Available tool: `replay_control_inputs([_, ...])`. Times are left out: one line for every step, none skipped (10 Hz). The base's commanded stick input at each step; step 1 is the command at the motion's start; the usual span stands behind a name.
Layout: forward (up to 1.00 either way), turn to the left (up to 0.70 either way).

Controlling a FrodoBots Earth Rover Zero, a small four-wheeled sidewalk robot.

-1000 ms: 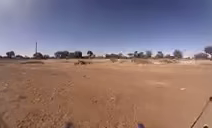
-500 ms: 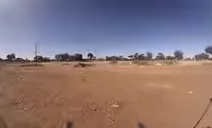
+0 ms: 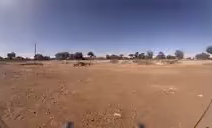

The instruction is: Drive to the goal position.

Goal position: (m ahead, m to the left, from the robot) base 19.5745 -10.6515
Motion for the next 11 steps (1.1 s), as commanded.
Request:
replay_control_inputs([0.5,-0.5])
replay_control_inputs([0.5,-0.5])
replay_control_inputs([0.5,-0.5])
replay_control_inputs([0.5,-0.5])
replay_control_inputs([0.5,-0.5])
replay_control_inputs([0.5,-0.5])
replay_control_inputs([0.5,-0.22])
replay_control_inputs([0.5,0.0])
replay_control_inputs([0.5,0.0])
replay_control_inputs([0.5,0.0])
replay_control_inputs([0.5,0.0])
